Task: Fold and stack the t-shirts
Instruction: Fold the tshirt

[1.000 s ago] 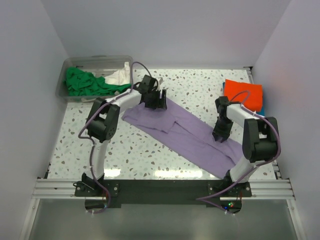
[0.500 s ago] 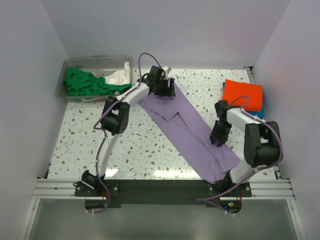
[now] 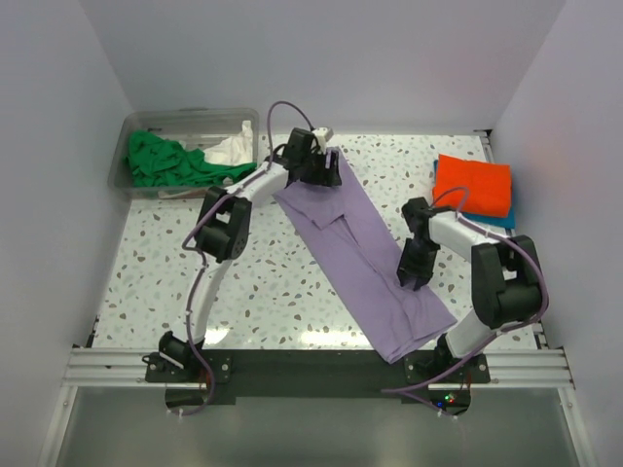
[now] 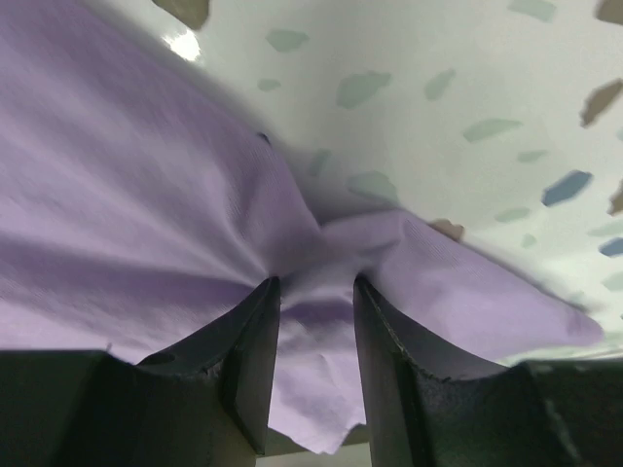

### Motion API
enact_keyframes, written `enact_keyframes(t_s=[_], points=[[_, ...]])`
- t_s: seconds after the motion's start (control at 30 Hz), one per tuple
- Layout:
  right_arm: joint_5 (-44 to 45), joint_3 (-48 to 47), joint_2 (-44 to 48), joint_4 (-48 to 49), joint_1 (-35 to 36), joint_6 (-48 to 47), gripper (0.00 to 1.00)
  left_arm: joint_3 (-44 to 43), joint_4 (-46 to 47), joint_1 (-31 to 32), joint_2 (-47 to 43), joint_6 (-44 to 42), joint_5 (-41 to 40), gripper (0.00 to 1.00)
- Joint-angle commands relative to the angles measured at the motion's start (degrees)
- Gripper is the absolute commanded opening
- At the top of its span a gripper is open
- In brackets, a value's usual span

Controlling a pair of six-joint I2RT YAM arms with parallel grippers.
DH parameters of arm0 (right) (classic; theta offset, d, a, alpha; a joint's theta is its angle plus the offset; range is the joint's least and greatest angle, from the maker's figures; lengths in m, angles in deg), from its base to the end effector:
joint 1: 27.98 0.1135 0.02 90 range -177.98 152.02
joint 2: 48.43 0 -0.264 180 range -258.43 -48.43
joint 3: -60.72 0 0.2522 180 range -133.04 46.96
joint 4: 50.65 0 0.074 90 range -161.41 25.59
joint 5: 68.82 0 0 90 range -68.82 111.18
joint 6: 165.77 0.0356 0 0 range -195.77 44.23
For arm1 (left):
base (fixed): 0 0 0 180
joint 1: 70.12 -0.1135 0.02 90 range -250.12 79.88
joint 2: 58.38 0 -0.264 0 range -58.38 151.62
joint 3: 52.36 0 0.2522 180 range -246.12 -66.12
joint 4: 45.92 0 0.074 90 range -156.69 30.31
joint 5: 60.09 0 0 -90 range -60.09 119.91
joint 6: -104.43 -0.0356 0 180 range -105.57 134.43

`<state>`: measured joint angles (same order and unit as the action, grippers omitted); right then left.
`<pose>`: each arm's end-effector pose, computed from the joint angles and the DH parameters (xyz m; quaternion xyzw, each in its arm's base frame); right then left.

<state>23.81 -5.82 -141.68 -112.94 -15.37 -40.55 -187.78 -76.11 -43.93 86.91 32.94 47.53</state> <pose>0.2562 0.0556 0.1542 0.1962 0.9803 -0.0174 0.0173 0.5050 -0.2604 0.1511 0.1245 0.8895 -0.2870 0.3330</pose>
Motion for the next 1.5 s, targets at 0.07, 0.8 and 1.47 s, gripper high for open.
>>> enact_keyframes(t_s=[0.07, 0.8, 1.47], points=[[5.71, -5.05, 5.70, -8.32, 0.50, -4.27, 0.41, 10.91, -2.04, -1.59, -9.05, -1.90, -5.66, 0.76], [-2.55, 5.31, 1.06, 0.89, 3.92, -4.29, 0.43, 17.64, -1.68, -3.25, -6.54, 8.58, -0.67, 0.77], [-11.51, -10.40, -17.83, 3.80, 19.03, 3.54, 0.42, -5.68, 0.78, -12.13, 12.28, 1.36, 15.76, 0.78]])
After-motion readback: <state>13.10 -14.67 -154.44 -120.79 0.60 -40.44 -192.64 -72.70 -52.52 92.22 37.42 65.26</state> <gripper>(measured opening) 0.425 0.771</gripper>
